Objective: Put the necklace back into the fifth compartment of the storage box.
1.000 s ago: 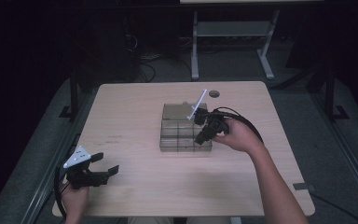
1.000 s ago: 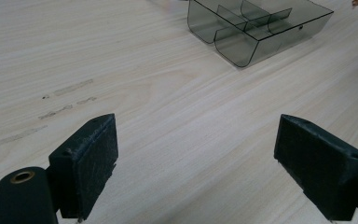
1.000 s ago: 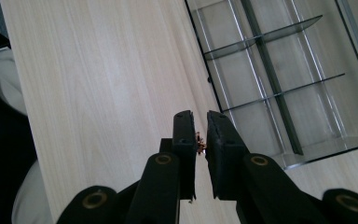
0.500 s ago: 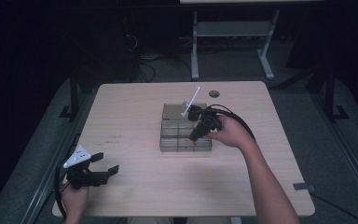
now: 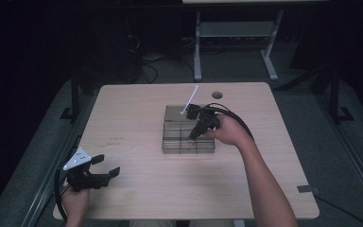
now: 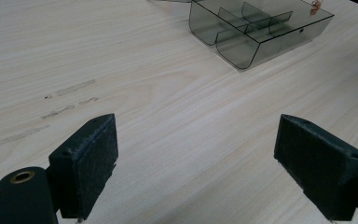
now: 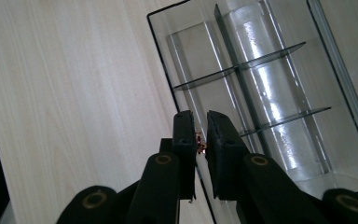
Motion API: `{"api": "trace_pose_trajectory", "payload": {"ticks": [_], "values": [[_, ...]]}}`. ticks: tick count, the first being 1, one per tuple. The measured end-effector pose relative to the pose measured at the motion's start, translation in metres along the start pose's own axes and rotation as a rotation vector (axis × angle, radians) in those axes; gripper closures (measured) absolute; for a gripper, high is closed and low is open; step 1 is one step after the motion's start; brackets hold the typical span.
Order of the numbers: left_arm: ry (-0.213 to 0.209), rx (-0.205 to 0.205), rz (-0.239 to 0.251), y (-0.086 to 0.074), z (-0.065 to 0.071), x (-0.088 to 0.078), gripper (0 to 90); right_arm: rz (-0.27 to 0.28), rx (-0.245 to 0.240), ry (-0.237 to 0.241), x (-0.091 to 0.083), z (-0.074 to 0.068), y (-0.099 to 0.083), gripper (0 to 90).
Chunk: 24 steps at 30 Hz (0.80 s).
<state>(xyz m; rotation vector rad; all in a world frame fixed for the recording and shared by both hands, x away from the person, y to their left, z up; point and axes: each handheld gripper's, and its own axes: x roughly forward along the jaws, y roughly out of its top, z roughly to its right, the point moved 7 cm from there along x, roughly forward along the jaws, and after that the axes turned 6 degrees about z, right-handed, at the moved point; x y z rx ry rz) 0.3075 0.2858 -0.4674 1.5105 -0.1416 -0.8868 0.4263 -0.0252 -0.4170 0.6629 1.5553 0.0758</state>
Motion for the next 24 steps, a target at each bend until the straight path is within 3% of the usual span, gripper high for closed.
{"api": "trace_pose_trajectory", "payload": {"ticks": [11, 24], "values": [[-0.001, 0.002, -0.001, 0.000, 0.000, -0.001, 13.0, -0.011, 0.011, 0.004, 0.014, 0.008, 0.012, 81.9], [-0.008, 0.001, 0.007, 0.001, 0.001, 0.000, 13.0, -0.043, 0.035, 0.019, 0.047, 0.017, 0.013, 81.7]]}}
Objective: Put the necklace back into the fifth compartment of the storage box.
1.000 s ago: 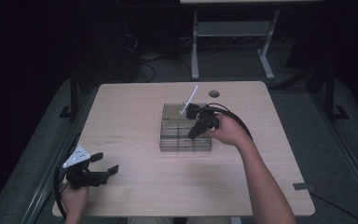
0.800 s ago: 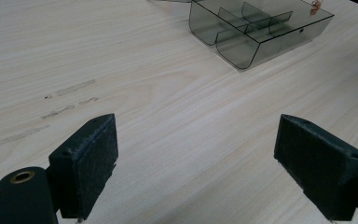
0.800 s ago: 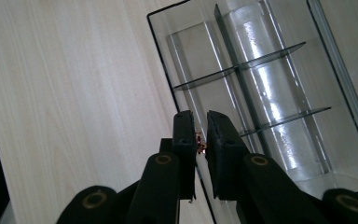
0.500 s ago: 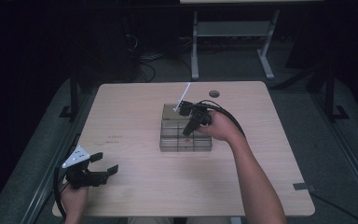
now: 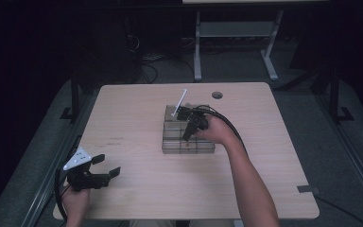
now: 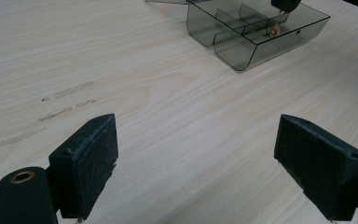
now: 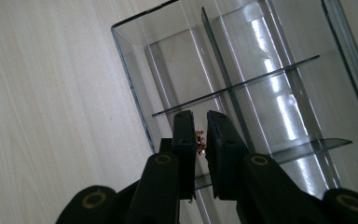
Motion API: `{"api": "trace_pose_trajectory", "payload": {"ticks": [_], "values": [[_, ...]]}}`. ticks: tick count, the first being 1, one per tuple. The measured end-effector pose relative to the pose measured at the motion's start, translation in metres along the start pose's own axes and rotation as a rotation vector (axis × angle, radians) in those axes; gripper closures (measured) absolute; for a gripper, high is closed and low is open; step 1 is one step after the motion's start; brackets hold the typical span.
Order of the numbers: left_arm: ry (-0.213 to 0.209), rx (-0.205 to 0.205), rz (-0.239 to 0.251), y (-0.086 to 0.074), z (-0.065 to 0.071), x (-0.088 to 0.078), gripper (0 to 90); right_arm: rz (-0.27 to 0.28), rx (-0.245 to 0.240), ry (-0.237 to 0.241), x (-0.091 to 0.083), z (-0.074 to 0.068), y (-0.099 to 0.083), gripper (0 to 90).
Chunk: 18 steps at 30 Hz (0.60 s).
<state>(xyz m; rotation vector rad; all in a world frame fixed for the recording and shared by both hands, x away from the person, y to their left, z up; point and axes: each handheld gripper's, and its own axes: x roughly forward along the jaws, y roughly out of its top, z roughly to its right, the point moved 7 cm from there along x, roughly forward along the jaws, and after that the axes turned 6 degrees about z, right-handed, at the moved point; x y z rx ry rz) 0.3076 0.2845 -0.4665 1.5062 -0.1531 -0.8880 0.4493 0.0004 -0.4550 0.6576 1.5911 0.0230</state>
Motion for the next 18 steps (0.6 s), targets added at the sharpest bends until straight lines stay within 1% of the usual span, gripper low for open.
{"api": "trace_pose_trajectory", "payload": {"ticks": [2, 3, 4, 9, 11, 16, 17, 18], "values": [[0.000, -0.001, -0.001, 0.000, 0.000, 0.000, 13.0, 0.003, 0.016, 0.009, 0.004, 0.002, -0.002, 81.7], [0.000, -0.001, 0.000, 0.000, 0.000, 0.000, 13.0, 0.003, 0.016, 0.009, 0.004, 0.002, -0.002, 81.7], [0.000, -0.001, 0.000, 0.000, 0.000, 0.000, 13.0, -0.009, 0.026, 0.013, 0.008, 0.004, -0.004, 81.7], [0.000, -0.002, 0.000, 0.000, 0.000, 0.000, 13.0, -0.005, 0.038, 0.016, 0.014, 0.007, -0.006, 81.7], [-0.001, -0.001, 0.001, 0.000, 0.000, 0.000, 13.0, -0.008, 0.049, 0.019, 0.017, 0.008, -0.008, 81.6], [-0.002, 0.000, -0.003, 0.000, 0.000, 0.001, 13.0, -0.018, 0.056, 0.016, 0.021, 0.010, -0.011, 81.6], [-0.001, -0.001, -0.007, 0.000, 0.000, 0.002, 13.0, -0.013, 0.068, 0.022, 0.023, 0.012, -0.011, 81.5], [-0.001, -0.001, -0.007, 0.000, 0.000, 0.002, 13.0, -0.013, 0.068, 0.022, 0.023, 0.012, -0.011, 81.5]]}}
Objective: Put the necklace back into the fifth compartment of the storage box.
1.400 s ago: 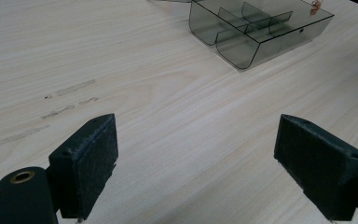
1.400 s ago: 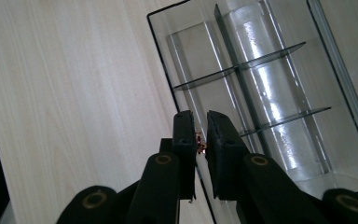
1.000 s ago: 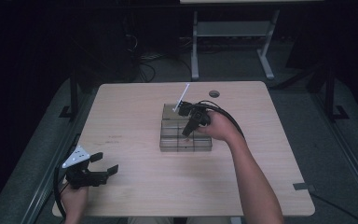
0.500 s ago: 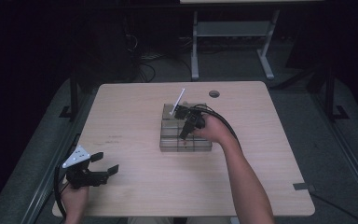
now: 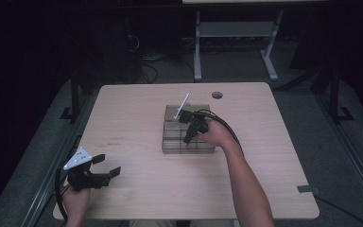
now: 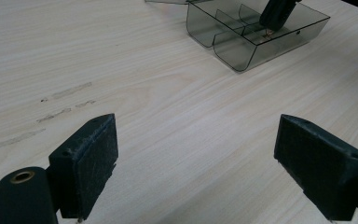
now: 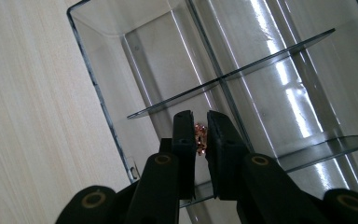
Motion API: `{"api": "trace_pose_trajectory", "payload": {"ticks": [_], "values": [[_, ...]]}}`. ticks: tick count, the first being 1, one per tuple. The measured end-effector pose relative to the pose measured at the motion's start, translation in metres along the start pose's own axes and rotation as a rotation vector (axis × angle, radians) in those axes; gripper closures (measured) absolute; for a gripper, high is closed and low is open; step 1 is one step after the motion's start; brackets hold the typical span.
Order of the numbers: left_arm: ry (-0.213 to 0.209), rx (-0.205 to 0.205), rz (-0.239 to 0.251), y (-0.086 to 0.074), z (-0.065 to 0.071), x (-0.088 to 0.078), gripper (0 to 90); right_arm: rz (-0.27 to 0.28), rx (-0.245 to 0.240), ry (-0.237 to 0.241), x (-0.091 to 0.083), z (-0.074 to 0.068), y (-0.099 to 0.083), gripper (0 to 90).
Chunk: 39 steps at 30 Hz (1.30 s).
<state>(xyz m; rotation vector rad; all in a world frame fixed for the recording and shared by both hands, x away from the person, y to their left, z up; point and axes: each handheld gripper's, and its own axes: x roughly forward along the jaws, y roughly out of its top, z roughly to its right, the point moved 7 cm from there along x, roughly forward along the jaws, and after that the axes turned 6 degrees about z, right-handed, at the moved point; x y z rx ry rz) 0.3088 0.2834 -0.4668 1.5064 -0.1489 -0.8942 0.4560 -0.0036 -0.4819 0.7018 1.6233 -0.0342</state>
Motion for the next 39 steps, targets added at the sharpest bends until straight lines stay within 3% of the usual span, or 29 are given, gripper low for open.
{"api": "trace_pose_trajectory", "payload": {"ticks": [13, 23, 39], "values": [[-0.003, -0.004, -0.002, 0.000, 0.000, 0.002, 13.0, 0.007, 0.010, 0.002, 0.003, 0.004, 0.000, 77.6], [-0.005, 0.000, 0.002, 0.001, 0.000, 0.002, 13.0, 0.040, 0.010, -0.012, -0.009, 0.004, 0.000, 75.4], [-0.003, 0.002, 0.003, 0.000, 0.000, 0.001, 13.0, 0.043, -0.020, -0.032, -0.026, -0.005, -0.007, 70.4]]}}
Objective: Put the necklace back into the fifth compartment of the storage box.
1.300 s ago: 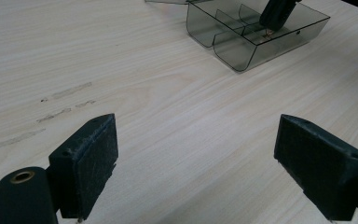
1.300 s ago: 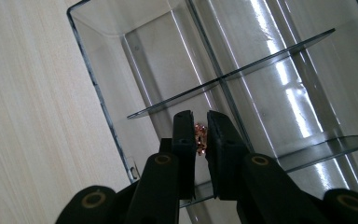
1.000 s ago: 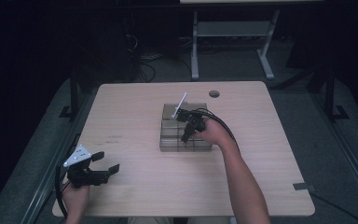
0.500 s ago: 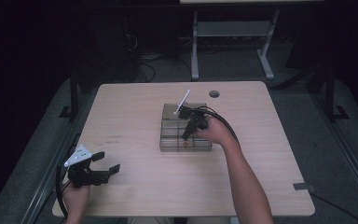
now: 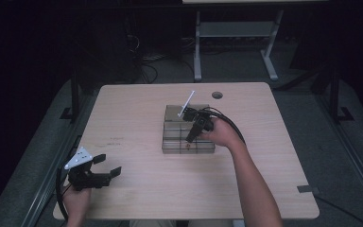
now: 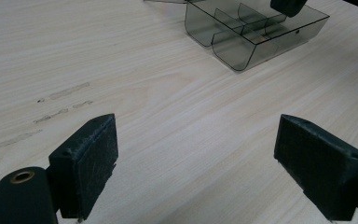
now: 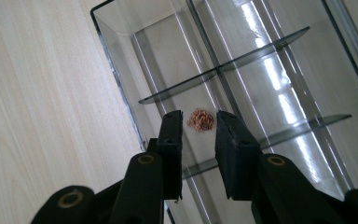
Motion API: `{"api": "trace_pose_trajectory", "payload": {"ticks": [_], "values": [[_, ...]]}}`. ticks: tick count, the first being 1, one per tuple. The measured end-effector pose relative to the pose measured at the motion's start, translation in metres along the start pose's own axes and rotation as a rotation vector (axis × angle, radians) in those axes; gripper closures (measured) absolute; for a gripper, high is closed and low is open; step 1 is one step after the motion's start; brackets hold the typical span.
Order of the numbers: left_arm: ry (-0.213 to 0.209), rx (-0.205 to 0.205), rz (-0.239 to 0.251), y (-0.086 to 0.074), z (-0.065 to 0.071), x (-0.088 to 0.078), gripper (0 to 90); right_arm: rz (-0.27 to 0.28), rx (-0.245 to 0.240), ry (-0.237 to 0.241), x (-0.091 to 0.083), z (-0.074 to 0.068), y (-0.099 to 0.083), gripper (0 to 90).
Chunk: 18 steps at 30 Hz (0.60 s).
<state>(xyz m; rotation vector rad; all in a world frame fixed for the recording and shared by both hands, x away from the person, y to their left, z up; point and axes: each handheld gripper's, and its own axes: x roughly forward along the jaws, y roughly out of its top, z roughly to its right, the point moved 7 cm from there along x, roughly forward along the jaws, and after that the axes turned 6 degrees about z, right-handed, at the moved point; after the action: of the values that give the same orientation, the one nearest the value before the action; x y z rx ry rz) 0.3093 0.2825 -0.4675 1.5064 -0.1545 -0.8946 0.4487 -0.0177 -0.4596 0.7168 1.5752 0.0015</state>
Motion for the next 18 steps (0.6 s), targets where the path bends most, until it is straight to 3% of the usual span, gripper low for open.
{"api": "trace_pose_trajectory", "payload": {"ticks": [18], "values": [[0.006, 0.001, -0.010, -0.001, -0.001, 0.000, 13.0, 0.001, -0.016, -0.015, -0.022, -0.003, -0.018, 58.2]]}}
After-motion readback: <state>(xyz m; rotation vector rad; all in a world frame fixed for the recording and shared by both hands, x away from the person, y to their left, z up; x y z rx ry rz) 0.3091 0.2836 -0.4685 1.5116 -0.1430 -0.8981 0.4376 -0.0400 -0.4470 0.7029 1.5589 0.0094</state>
